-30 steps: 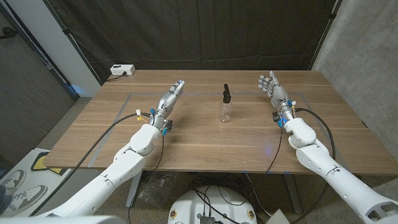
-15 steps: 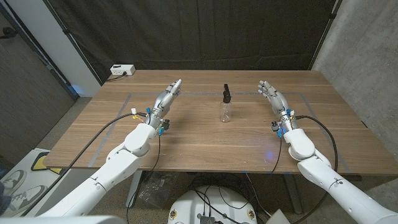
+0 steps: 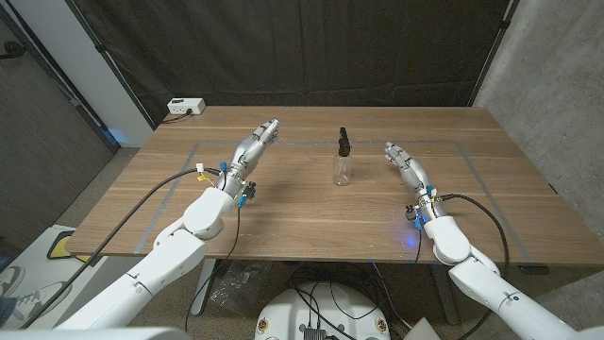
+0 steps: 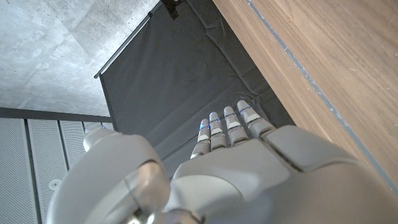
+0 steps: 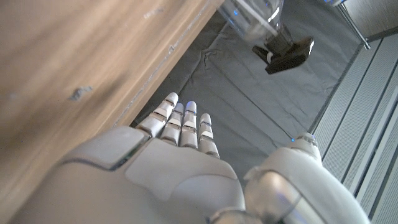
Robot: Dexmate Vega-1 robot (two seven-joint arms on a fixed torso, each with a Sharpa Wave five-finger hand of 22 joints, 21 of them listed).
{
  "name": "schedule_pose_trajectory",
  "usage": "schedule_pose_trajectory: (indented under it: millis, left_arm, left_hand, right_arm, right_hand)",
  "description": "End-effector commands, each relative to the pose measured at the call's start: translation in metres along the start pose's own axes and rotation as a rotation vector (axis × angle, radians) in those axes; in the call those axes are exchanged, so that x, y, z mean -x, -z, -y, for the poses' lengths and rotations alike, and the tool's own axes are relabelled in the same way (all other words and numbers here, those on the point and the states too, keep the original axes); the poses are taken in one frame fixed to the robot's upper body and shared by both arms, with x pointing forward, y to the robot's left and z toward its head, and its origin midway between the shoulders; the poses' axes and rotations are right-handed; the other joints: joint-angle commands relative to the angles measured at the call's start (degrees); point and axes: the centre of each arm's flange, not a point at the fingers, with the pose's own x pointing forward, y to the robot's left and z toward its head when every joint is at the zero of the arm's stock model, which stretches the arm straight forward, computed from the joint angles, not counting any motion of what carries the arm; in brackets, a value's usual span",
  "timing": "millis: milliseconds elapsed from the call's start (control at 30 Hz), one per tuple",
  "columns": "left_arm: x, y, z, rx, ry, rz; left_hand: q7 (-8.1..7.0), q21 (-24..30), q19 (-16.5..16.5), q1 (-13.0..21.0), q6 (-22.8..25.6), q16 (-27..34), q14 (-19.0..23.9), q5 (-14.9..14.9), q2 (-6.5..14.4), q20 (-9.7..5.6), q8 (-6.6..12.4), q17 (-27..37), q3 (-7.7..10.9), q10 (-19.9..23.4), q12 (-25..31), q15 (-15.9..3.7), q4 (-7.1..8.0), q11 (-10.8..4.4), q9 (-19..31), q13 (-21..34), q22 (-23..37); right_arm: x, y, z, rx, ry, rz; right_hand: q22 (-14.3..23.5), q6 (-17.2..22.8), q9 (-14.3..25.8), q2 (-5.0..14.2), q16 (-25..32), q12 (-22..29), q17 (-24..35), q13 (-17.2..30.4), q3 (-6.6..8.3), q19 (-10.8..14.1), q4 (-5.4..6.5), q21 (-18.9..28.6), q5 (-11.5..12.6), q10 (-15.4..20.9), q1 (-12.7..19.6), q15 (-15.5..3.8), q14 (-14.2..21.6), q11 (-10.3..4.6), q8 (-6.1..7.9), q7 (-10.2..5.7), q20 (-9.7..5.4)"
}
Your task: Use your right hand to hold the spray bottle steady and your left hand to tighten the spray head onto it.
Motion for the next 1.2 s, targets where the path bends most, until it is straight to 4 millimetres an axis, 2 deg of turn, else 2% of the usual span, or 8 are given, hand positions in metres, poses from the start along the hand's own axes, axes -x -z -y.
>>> schedule_pose_trajectory:
  millis: [33,67,133,267,500,867,1033,1200]
  left_arm:
    - [0.023,-0.01,0.0,-0.026,-0.001,0.072]
    - [0.024,-0.01,-0.001,-0.028,-0.001,0.073]
    - [0.025,-0.01,-0.003,-0.023,0.003,0.079]
    - [0.024,-0.009,-0.007,-0.023,0.007,0.083]
    - [0.024,-0.009,-0.01,-0.023,0.025,0.085]
    - [0.024,-0.013,-0.007,-0.036,0.058,0.076]
    - [0.023,-0.012,-0.006,-0.031,0.07,0.076]
    - [0.023,-0.015,-0.006,-0.035,0.072,0.087]
  left_hand:
    - [-0.08,0.12,0.95,0.56,1.2,0.13,0.87,-0.17,0.34,-0.07,0.56,0.21,-0.46,0.97,0.21,-0.49,0.02,-0.12,0.21,0.13,0.14]
    - [-0.07,0.15,1.1,0.6,1.23,0.16,1.05,-0.17,0.34,-0.1,0.53,0.21,-0.47,1.09,0.22,-0.52,0.01,-0.15,0.21,0.13,0.14]
    - [-0.11,0.12,1.17,0.68,1.36,0.13,1.17,-0.17,0.32,-0.1,0.52,0.21,-0.49,1.46,0.3,-0.59,-0.02,-0.19,0.21,0.13,0.13]
    - [-0.17,0.07,1.28,0.81,1.64,0.11,1.42,-0.17,0.31,-0.09,0.51,0.2,-0.52,1.64,0.25,-0.82,-0.06,-0.31,0.21,0.13,0.13]
    - [-0.19,0.0,1.37,0.93,1.76,0.04,1.59,-0.17,0.29,0.0,0.42,0.2,-0.56,1.87,0.2,-0.82,-0.1,-0.4,0.21,0.13,0.12]
    - [-0.44,-0.25,1.28,1.16,2.17,-0.02,2.13,-0.17,0.37,0.17,0.31,0.19,-0.61,2.43,0.14,-0.93,-0.13,-0.51,0.21,0.14,0.13]
    - [-0.48,-0.4,1.17,1.25,2.81,-0.06,2.41,-0.17,0.43,0.54,0.41,0.19,-0.64,2.68,0.08,-1.03,-0.12,-0.46,0.21,0.14,0.13]
    - [-0.59,-0.49,1.12,1.3,3.02,-0.08,2.6,-0.18,0.48,0.84,0.39,0.2,-0.66,2.87,0.05,-1.14,-0.11,-0.32,0.21,0.14,0.14]
  right_arm:
    - [0.026,0.006,-0.03,0.167,0.018,-0.035]
    - [0.028,0.005,-0.032,0.187,0.03,-0.025]
    - [0.03,0.003,-0.038,0.221,0.046,-0.004]
    - [0.029,-0.004,-0.053,0.288,0.048,0.032]
    - [0.017,-0.014,-0.07,0.354,0.008,0.062]
    - [0.004,-0.029,-0.08,0.45,-0.067,0.046]
    - [-0.002,-0.035,-0.083,0.495,-0.09,0.022]
    - [-0.009,-0.033,-0.086,0.513,-0.08,0.015]
  right_hand:
    - [0.15,-0.89,0.1,-0.06,-0.62,-0.62,0.14,0.08,0.0,-0.74,-0.97,-0.58,0.5,-1.2,1.33,-0.14,-1.17,-0.15,-0.31,0.13,-1.04]
    - [0.15,-0.99,0.11,-0.1,-0.69,-0.73,0.14,0.08,0.02,-1.04,-1.08,-0.72,0.54,-1.39,1.51,-0.12,-1.46,-0.15,-0.32,0.16,-1.01]
    - [0.15,-0.63,0.15,-0.22,-0.75,-1.03,0.14,0.09,0.06,-1.42,-1.37,-0.91,0.66,-1.98,2.0,-0.31,-1.92,-0.26,-0.09,-0.88,-1.13]
    - [0.15,-0.48,0.21,-0.36,-0.81,-1.24,0.15,0.1,0.09,-1.77,-1.66,-1.08,0.8,-2.38,2.47,-0.63,-2.46,-0.4,0.04,-1.17,-1.35]
    - [0.15,-2.27,0.26,-0.66,-0.77,-1.47,0.15,0.11,0.1,-2.02,-2.13,-1.19,1.07,-2.82,3.26,-0.66,-3.01,-0.57,-0.51,-0.93,-1.4]
    - [0.14,-3.09,0.27,-0.99,-0.87,-1.86,0.14,0.11,0.07,-2.7,-2.52,-1.42,1.35,-3.78,3.95,-0.4,-3.94,-0.57,-0.62,-0.55,-1.44]
    - [0.1,-6.53,0.37,-1.99,-0.72,-2.5,0.15,0.12,-0.14,-2.7,-3.32,-1.38,1.95,-5.83,5.43,-0.09,-4.55,-0.57,-1.14,0.86,-1.22]
    - [0.07,-6.38,0.42,-2.36,-0.46,-2.29,0.14,0.12,-0.18,-2.17,-3.67,-1.18,2.3,-5.6,6.23,-0.07,-4.16,-0.72,-0.72,1.03,-0.94]
